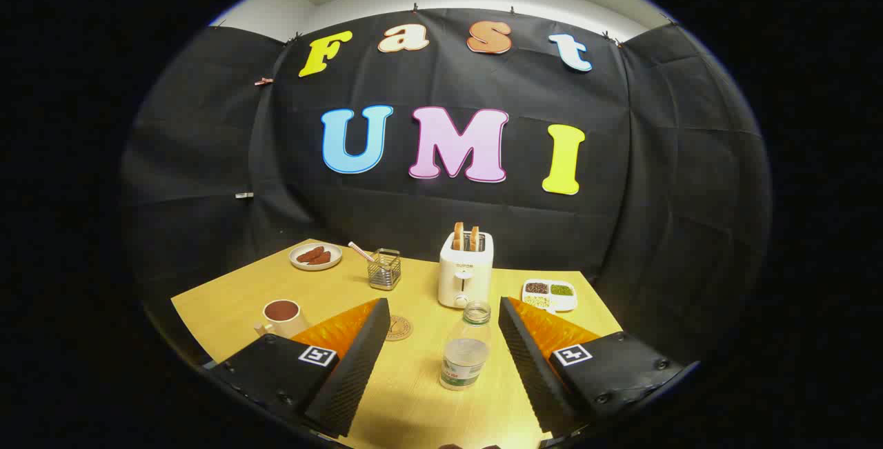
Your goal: Take the bottle from table, then pour the juice into the cup, finally place the bottle on the coaster
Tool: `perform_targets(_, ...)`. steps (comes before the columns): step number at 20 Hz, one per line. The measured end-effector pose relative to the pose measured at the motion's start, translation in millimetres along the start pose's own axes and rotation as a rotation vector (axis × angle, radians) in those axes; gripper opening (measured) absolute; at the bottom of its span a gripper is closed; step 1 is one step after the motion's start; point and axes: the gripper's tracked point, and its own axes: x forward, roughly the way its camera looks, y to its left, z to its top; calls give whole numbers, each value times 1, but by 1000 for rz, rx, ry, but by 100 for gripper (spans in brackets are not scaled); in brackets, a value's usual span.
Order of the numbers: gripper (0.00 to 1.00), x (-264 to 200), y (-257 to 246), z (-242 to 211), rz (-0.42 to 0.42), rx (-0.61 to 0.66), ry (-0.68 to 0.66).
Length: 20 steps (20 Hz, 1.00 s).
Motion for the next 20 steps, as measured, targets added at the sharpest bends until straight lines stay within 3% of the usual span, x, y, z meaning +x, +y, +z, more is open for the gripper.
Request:
perform_targets(6, 97, -2, 7, 1, 38, 14, -5)
perform_targets(20, 97, -2, 0, -7, 13, 10, 13)
